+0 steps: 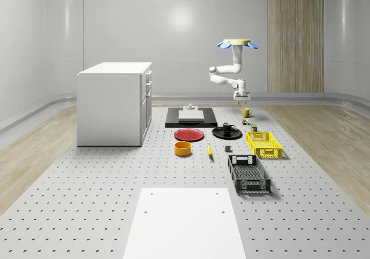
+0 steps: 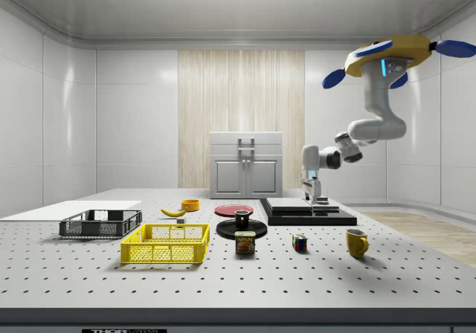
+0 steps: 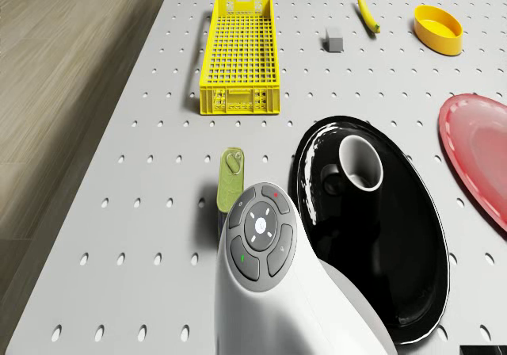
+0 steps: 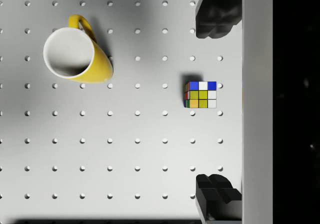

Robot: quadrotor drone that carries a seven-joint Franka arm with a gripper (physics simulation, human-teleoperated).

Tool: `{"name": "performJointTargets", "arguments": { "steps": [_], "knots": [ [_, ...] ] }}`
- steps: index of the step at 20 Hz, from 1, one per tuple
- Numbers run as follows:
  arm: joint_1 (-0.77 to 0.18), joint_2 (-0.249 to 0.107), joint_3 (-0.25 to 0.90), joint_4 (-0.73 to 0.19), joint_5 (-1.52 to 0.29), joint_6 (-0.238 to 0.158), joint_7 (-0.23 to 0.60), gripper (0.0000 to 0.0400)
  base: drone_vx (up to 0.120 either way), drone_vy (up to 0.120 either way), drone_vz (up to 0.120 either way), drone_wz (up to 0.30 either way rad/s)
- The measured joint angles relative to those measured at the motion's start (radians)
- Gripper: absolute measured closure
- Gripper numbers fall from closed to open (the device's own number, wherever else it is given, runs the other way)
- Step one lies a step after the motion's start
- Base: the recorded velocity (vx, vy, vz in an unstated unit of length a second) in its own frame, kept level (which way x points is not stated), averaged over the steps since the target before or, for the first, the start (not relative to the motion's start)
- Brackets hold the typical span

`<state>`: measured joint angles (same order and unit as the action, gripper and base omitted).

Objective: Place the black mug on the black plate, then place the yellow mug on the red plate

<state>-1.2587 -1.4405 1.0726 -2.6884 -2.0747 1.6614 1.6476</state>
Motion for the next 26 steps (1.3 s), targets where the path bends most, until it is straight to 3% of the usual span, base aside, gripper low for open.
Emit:
{"name": "performJointTargets", "arguments": {
  "steps": [10, 16, 26],
  "knots": [
    [0.002, 0.004, 0.000, 0.000, -0.002, -0.004, -0.002, 0.0000, -0.120, 0.000, -0.104, 0.000],
    [0.004, 0.007, -0.001, -0.001, -0.003, -0.006, -0.003, 0.0000, -0.120, 0.113, 0.000, 0.000],
    [0.006, 0.010, -0.001, -0.001, -0.005, -0.009, -0.004, 0.0000, -0.120, 0.024, 0.000, 0.000]
  ]
}}
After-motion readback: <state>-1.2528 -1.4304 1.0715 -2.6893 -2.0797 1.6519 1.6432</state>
